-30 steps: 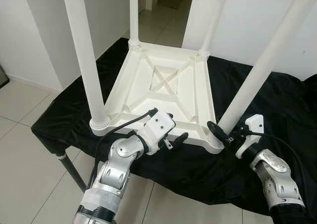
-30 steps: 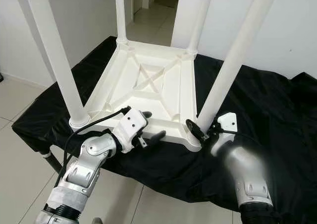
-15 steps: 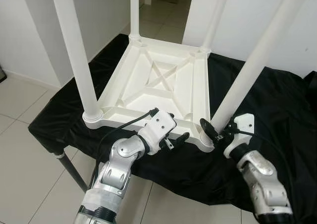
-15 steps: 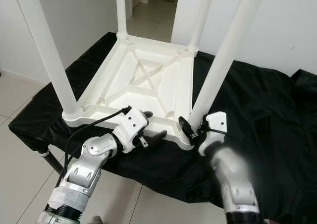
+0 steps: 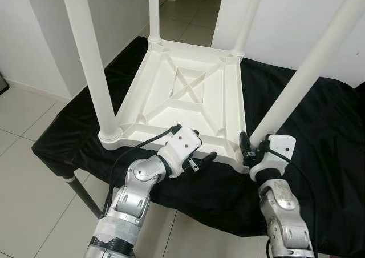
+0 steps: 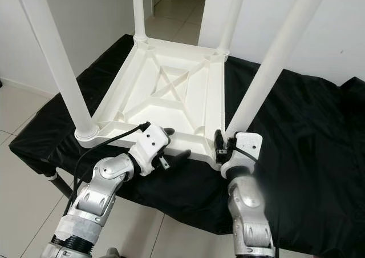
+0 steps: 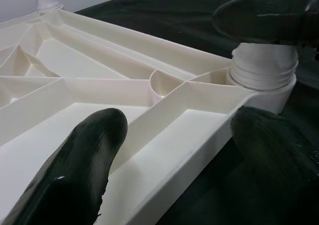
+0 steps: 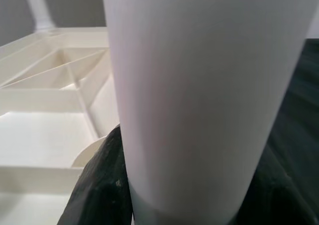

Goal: Building children table

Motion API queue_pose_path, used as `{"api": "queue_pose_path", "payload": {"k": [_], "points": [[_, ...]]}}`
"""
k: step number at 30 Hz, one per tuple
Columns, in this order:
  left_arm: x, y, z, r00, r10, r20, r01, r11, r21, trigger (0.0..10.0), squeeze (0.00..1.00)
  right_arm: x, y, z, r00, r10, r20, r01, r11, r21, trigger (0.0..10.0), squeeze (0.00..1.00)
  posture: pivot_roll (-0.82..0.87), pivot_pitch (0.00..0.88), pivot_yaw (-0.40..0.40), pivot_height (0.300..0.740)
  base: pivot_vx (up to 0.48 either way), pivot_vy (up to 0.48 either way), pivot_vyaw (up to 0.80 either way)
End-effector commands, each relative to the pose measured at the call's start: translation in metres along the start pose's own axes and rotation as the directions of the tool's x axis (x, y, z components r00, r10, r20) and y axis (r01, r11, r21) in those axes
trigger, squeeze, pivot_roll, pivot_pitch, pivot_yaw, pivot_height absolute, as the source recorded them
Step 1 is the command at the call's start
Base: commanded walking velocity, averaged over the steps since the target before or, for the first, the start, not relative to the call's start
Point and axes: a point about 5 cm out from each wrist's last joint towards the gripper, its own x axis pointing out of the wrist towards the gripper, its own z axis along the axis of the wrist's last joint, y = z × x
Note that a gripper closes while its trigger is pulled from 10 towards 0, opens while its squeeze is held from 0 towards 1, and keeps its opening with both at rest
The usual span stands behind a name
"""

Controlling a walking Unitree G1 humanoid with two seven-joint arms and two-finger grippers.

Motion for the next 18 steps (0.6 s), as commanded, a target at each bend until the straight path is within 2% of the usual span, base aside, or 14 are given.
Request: {"api": "queue_pose_path", "payload": {"k": [1, 2, 14, 15, 17, 18], "points": [[-0.0001, 0.007, -0.0009, 0.989, 0.147, -0.011, -0.147, 0.989, 0.0, 10.0, 0.0, -0.0084, -0.0131, -0.0152, 0.99, -0.122, -0.071, 0.12, 0.992, -0.028, 10.0, 0.0, 0.02, 0.102, -0.045, 0.74, 0.0, 0.0, 0.0], [-0.0002, 0.0069, -0.0007, 0.989, 0.147, -0.011, -0.147, 0.989, -0.001, 10.0, 0.0, -0.0114, -0.0071, -0.0147, 0.99, -0.125, -0.065, 0.124, 0.992, -0.022, 10.0, 0.0, 0.02, 0.105, -0.044, 0.74, 0.0, 0.0, 0.0], [0.0002, 0.0049, -0.0009, 0.99, 0.143, -0.012, -0.143, 0.99, -0.002, 10.0, 0.0, -0.0138, -0.0033, -0.0166, 0.991, -0.113, -0.07, 0.109, 0.993, -0.048, 10.0, 0.0, 0.03, 0.102, -0.052, 0.74, 0.0, 0.0, 0.0], [0.0, 0.0045, -0.0009, 0.99, 0.143, -0.011, -0.143, 0.99, -0.003, 10.0, 0.0, -0.0133, -0.0033, -0.0156, 0.993, -0.104, -0.056, 0.101, 0.994, -0.046, 10.0, 0.68, 0.03, 0.099, -0.054, 0.74, 0.0, 0.0, 0.0], [-0.0001, 0.0042, -0.0009, 0.99, 0.143, -0.01, -0.143, 0.99, -0.004, 10.0, 0.0, -0.013, -0.0033, -0.0148, 0.994, -0.097, -0.046, 0.095, 0.995, -0.044, 10.0, 0.68, 0.03, 0.099, -0.054, 0.74, 0.0, 0.0, 0.0], [-0.0002, 0.0039, -0.001, 0.99, 0.143, -0.01, -0.143, 0.99, -0.004, 10.0, 0.0, -0.0126, -0.0034, -0.0138, 0.996, -0.087, -0.035, 0.085, 0.996, -0.039, 10.0, 1.0, 0.03, 0.1, -0.054, 0.74, 0.0, 0.0, 0.0]]}}
